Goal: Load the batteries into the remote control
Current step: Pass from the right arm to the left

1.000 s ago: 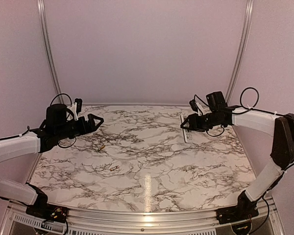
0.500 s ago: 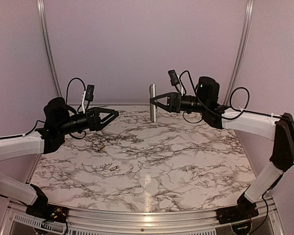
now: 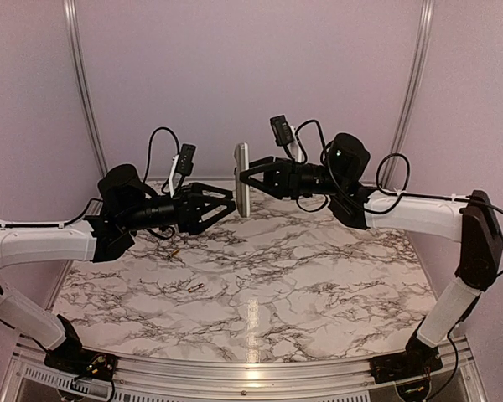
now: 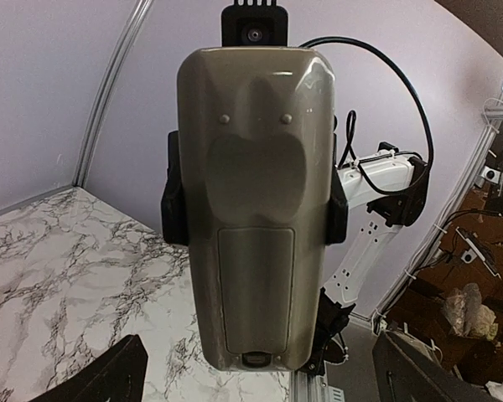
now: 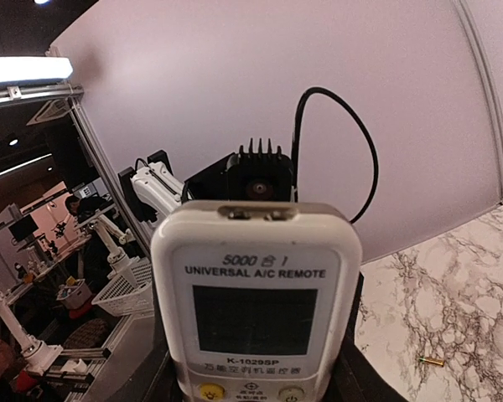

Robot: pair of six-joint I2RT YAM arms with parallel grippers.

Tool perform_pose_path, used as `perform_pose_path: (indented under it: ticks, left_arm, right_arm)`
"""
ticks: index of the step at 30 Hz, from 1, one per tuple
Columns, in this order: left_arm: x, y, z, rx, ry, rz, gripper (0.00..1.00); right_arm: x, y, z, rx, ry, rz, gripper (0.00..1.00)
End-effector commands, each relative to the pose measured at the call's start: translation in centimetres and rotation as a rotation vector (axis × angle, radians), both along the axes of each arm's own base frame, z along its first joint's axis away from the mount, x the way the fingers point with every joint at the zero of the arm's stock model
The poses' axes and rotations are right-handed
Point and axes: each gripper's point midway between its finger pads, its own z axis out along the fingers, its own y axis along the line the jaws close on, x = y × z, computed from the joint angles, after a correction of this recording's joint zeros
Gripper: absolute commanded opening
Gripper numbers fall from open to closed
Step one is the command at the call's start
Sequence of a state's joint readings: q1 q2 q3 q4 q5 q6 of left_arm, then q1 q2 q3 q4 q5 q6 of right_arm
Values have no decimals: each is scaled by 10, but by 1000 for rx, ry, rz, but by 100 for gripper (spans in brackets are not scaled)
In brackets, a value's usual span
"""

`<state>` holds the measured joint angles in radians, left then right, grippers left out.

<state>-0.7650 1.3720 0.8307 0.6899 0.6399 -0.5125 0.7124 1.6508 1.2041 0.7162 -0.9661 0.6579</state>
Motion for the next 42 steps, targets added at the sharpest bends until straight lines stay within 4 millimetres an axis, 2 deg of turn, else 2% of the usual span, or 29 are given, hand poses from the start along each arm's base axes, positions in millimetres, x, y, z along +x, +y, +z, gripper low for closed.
perform_pose_path:
  ticks: [1,7,13,20,21,23,26,28,33,39,42]
  left_arm:
    - [-11,-15,19,-39,-69,-52,98]
    - [-17,-29,26,-39,-96,-80,92]
    - [-15,-39,25,-44,-80,-83,70]
    - [-12,-38,30,-54,-87,-61,43]
    - [-10,-38,28,-40,-85,-48,40]
    - [-5,-36,24,-3,-89,-7,34]
    - [5,-31,11,95,-104,70,31]
    - [12,-26,1,158,-119,122,30]
    - [29,-11,-20,296,-150,252,28]
    - [54,-6,-52,475,-129,353,24]
    - [58,-10,-61,517,-115,350,22]
  right_arm:
    - [-14,6,19,70,-47,73,41]
    - [-16,8,19,82,-43,83,40]
    - [-19,6,22,95,-45,92,41]
    - [-23,2,24,85,-47,92,43]
    - [-23,3,24,77,-45,86,47]
    - [-19,3,23,46,-41,59,62]
    - [-6,-2,18,-20,-34,-20,92]
    - [7,-9,7,-88,4,-93,98]
    - [33,-27,-21,-242,77,-251,96]
    - [39,-34,-47,-376,154,-320,83]
    - [43,-34,-54,-414,177,-347,82]
